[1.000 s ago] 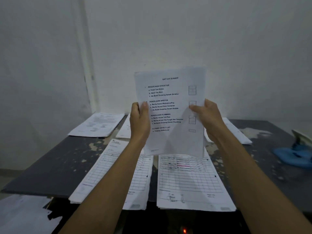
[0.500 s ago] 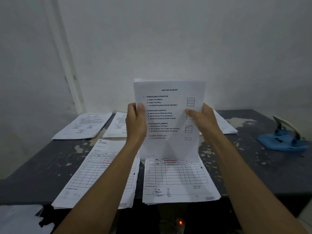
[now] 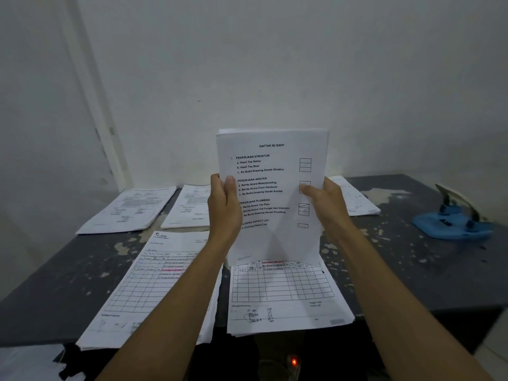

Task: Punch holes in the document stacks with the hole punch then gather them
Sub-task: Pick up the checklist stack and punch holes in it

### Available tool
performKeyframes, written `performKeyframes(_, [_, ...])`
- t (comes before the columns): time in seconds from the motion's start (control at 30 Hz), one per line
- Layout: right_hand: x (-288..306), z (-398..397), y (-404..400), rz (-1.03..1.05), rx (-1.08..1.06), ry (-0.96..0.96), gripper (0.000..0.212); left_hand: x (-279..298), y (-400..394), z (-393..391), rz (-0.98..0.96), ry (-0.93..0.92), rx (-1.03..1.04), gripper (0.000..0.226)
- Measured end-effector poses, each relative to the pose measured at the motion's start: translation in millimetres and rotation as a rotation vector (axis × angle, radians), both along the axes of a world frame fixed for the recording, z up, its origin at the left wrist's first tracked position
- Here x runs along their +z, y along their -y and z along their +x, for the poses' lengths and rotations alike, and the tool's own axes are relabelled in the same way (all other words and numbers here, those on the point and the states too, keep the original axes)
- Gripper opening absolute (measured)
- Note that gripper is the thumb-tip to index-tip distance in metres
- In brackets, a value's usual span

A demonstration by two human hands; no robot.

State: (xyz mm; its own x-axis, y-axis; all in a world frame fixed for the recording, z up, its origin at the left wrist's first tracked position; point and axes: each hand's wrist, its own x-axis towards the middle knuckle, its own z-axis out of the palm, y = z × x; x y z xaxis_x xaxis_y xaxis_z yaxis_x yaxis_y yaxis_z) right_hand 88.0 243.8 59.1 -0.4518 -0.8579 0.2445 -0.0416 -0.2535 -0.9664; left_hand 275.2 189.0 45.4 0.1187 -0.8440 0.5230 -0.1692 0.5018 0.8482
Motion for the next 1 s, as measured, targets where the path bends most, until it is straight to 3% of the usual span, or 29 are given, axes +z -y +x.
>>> performKeyframes(0.3, [-2, 1, 1, -0.049, -0.042, -0.012, 0.021, -4, -2, -7, -0.096, -0.005, 0.098, 0.028])
performKeyframes(1.0, [-26, 6, -2, -0.036, -0.081, 0.022, 0.017, -23, -4, -15, -0.085, -0.016, 0.154, 0.027])
